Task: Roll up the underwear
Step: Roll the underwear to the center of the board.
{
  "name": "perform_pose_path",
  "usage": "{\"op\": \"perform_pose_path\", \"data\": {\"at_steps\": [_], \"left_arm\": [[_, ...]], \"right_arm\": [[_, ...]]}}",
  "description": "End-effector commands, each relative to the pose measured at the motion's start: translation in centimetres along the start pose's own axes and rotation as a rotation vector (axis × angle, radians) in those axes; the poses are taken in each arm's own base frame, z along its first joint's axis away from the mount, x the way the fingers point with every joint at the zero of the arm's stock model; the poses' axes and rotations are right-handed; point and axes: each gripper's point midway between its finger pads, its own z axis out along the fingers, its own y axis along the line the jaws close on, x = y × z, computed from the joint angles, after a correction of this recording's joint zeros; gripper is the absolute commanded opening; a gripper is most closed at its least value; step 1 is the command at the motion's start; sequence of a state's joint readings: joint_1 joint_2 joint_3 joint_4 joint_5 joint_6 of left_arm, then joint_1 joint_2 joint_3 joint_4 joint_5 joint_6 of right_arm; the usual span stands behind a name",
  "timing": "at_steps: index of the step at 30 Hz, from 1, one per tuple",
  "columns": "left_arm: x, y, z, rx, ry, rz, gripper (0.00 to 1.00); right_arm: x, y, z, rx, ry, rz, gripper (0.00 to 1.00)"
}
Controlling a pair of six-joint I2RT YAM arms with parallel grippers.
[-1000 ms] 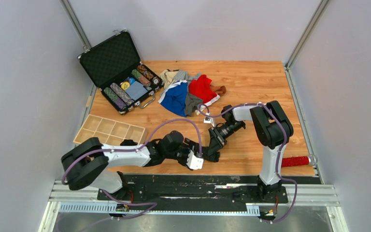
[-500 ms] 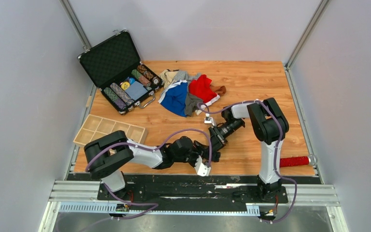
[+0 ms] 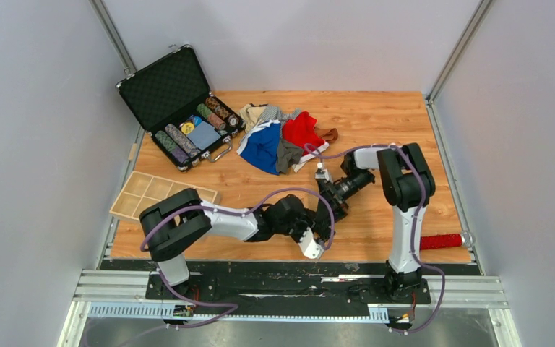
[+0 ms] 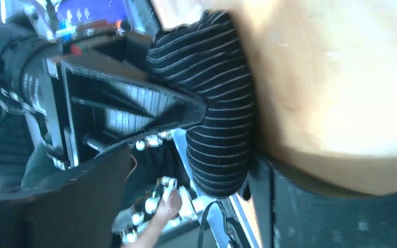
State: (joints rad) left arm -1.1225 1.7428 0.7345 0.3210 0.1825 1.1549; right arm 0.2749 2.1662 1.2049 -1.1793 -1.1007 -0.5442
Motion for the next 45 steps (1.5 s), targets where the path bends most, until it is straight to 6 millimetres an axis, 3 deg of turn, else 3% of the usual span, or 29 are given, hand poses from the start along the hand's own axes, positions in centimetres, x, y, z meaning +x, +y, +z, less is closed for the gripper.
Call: {"op": "perform_pose_path", "data": {"at_steps": [1,4,5,6,7,8,9,10,12,14,16,18,21,23,26,31,40,45], "left_arm": [[3.1,-12.9,-1.3,0.515,0.096,-0.094,0.24],[2.8,-14.8,-2.4,0.615,0.078,-0.133,0.16],[2.7,-14.6,-2.4,0.622,0.072,-0.156,0.15],[2.4,-15.9,-3.2,0.693,0.069,-0.216,0.14],[2.3,-14.7,-2.9,0.691,0.061,-0.266,0.14],[1.8,-16.4,-4.1,0.796,0.051,-0.344,0.13],[1.8,-14.7,-3.6,0.787,0.048,-0.409,0.12],[1.5,-14.2,-3.6,0.827,0.039,-0.481,0.11],[1.2,-13.9,-3.9,0.889,0.035,-0.589,0.1],[0.9,-13.1,-3.5,0.897,0.021,-0.632,0.09],[0.5,-12.4,-3.1,0.916,0.003,-0.671,0.09],[-0.1,-12.0,-3.0,0.954,-0.011,-0.734,0.09],[-0.8,-11.9,-3.2,1.005,-0.019,-0.842,0.09],[-0.8,-11.9,-3.0,1.005,-0.022,-0.889,0.1],[-0.6,-12.0,-2.8,0.998,-0.018,-0.928,0.1],[-0.2,-11.7,-2.3,0.975,-0.021,-1.008,0.1],[0.1,-11.5,-1.8,0.936,-0.02,-1.031,0.11],[0.3,-11.4,-1.8,0.922,-0.026,-1.037,0.11]], "right_arm": [[-4.7,-3.0,-3.4,0.164,-0.132,-0.139,0.99],[-8.4,1.1,-9.3,0.17,-0.317,-0.24,1.0],[-8.9,2.5,-11.2,0.193,-0.361,-0.29,1.0],[-9.3,3.7,-13.0,0.23,-0.399,-0.354,1.0],[-9.4,4.8,-14.5,0.268,-0.436,-0.423,1.0],[-9.2,5.7,-16.0,0.312,-0.473,-0.497,1.0],[-9.0,6.4,-17.6,0.373,-0.52,-0.56,1.0],[-8.5,8.0,-20.4,0.481,-0.612,-0.652,1.0],[-7.5,9.8,-23.9,0.708,-0.757,-0.823,1.0],[-5.4,10.8,-24.8,0.917,-0.838,-0.999,1.0],[-2.7,10.9,-22.7,0.976,-0.861,-1.128,1.0],[0.6,9.3,-18.6,0.932,-0.787,-1.175,0.99],[4.9,8.1,-12.4,0.816,-0.601,-1.346,0.86],[6.3,7.3,-9.8,0.78,-0.531,-1.405,0.83],[6.1,5.9,-7.7,0.801,-0.47,-1.467,0.84],[4.2,5.6,-5.6,0.793,-0.433,-1.573,0.85],[1.1,3.2,-2.8,0.726,-0.316,-1.459,0.73],[0.9,1.6,-1.7,0.74,-0.249,-1.464,0.71]]}}
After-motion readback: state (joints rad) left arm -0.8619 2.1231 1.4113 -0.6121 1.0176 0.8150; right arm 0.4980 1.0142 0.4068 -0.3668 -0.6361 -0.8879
